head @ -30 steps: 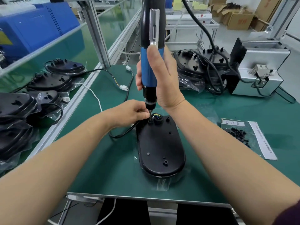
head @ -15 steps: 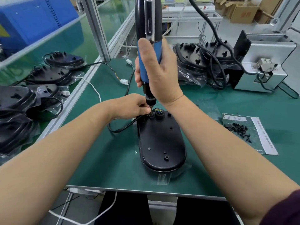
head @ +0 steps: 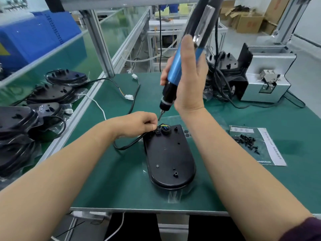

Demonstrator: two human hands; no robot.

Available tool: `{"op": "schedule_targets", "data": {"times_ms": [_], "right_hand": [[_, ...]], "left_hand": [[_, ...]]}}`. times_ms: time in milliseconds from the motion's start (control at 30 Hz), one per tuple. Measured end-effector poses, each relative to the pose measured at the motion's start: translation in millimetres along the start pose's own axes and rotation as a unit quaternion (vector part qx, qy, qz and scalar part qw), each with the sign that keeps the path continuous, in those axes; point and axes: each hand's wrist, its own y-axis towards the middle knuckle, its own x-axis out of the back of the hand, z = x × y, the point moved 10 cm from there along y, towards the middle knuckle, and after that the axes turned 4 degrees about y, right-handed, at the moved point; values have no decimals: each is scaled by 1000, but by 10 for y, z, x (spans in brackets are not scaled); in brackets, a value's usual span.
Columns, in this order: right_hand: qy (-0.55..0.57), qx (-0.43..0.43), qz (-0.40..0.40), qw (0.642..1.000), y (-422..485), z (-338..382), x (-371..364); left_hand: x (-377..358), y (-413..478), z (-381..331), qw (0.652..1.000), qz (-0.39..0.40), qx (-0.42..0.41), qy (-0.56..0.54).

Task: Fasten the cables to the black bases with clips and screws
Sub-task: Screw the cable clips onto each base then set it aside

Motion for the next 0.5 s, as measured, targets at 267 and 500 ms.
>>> {"op": "schedule_targets", "data": {"times_ms": [267, 500], "right_hand": [[-62, -67, -178, 980, 111, 338, 1305], [-259, -225, -312, 886, -220, 266, 2689]], "left_hand": [[-33, -28, -103, 995, -14, -7, -99], [-69, -6, 39, 982, -14, 26, -189]]}}
